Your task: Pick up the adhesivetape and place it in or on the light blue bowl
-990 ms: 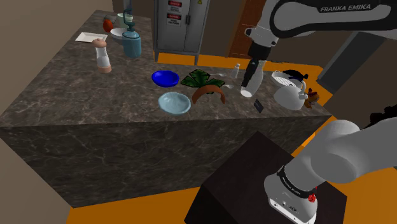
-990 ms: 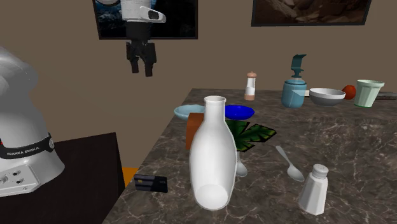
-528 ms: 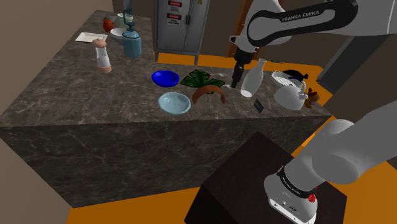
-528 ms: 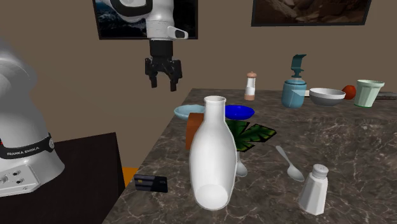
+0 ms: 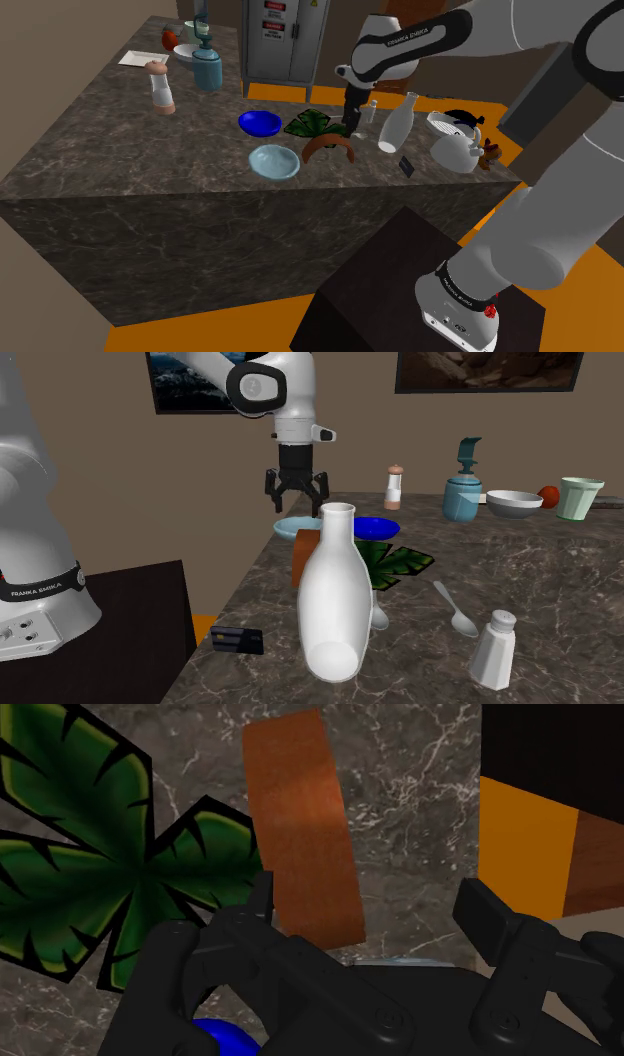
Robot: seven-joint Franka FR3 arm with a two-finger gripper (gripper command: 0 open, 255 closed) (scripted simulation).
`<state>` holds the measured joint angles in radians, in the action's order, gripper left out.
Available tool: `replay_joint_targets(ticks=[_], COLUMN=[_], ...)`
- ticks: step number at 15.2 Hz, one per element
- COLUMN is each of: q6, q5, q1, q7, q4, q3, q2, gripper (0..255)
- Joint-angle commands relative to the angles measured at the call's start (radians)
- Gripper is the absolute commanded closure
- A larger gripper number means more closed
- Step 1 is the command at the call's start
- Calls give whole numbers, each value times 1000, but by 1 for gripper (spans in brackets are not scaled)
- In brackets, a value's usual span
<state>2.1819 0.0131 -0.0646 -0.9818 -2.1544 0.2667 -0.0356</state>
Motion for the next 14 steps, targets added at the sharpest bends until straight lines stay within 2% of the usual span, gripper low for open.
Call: replay_joint_targets(ticks=[1,9,14], q6=[24,120,120], q5=[27,54,54], q1=[4,11,11], q7=[-76,-104,-104], q4=[63,38,38], q3=[-1,-8,-8], q2=[-87,-160,-160], gripper=[0,0,0])
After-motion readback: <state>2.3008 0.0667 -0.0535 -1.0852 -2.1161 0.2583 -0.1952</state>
